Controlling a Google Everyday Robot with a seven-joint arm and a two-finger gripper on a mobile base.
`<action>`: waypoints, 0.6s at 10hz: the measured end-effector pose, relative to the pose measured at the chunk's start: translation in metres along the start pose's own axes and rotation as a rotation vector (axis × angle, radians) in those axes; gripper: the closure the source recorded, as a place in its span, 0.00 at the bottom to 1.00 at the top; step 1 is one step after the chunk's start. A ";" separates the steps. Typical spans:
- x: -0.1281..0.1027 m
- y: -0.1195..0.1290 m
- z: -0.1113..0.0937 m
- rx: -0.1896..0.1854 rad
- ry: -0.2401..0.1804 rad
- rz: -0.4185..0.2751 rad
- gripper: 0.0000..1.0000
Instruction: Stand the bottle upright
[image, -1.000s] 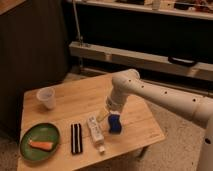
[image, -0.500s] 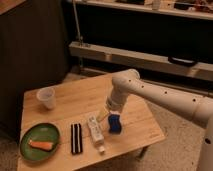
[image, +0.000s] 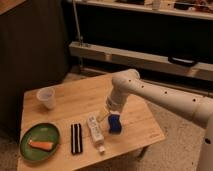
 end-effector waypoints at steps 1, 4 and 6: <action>-0.003 -0.001 -0.002 -0.023 -0.004 0.002 0.20; -0.025 -0.040 -0.003 -0.188 -0.041 -0.012 0.20; -0.050 -0.066 0.002 -0.243 -0.074 -0.019 0.20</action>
